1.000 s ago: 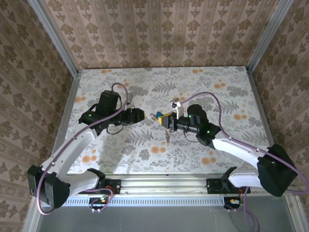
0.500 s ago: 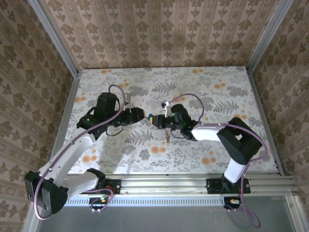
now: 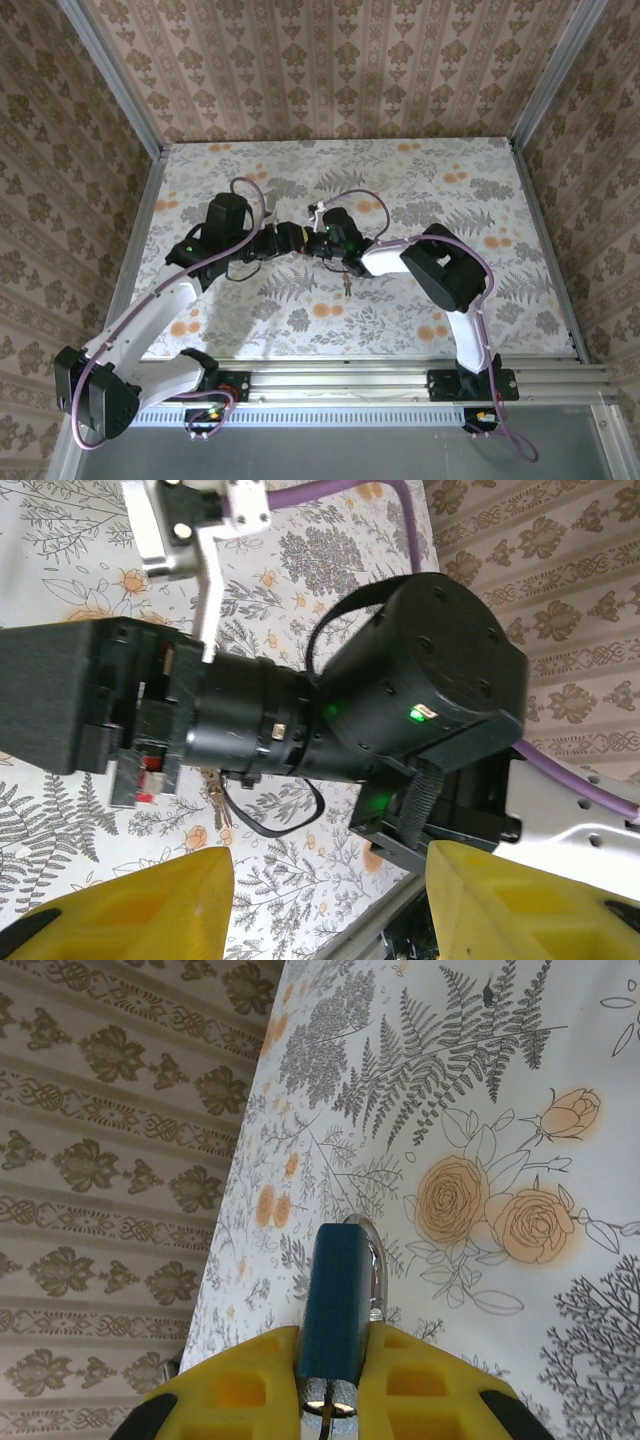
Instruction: Unlock with the key
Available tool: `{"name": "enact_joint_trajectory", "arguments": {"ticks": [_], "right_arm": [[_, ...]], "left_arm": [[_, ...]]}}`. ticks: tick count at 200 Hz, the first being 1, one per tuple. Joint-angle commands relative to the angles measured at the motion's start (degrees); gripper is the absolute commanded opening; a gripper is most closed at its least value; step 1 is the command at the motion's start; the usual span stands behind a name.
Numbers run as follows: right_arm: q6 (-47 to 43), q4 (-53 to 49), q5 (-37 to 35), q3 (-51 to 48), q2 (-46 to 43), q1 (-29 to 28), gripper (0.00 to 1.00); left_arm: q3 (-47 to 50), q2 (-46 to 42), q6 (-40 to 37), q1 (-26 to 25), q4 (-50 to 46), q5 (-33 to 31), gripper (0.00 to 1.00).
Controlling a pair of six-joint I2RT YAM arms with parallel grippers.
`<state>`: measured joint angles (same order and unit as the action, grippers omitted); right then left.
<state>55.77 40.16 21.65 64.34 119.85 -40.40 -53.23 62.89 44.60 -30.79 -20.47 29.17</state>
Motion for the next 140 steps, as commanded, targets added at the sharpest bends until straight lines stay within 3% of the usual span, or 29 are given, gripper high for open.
{"name": "enact_joint_trajectory", "arguments": {"ticks": [1,59,85,140], "right_arm": [[4.9,2.02,1.27,3.02,2.99,0.1,0.06],[7.99,0.77,1.92,3.6,6.11,1.33,0.08],[7.49,-2.79,1.44,3.3,5.0,1.69,0.19],[-2.02,-24.23,-4.53,3.25,-1.91,2.35,0.36]], "left_arm": [[0.86,0.28,0.88,-0.26,1.67,0.58,0.54],[1.98,1.08,1.62,-0.24,3.0,0.79,0.54],[2.09,1.27,1.77,-0.24,3.37,0.8,0.54],[2.89,1.35,2.16,-0.24,4.28,0.56,0.54]]}}
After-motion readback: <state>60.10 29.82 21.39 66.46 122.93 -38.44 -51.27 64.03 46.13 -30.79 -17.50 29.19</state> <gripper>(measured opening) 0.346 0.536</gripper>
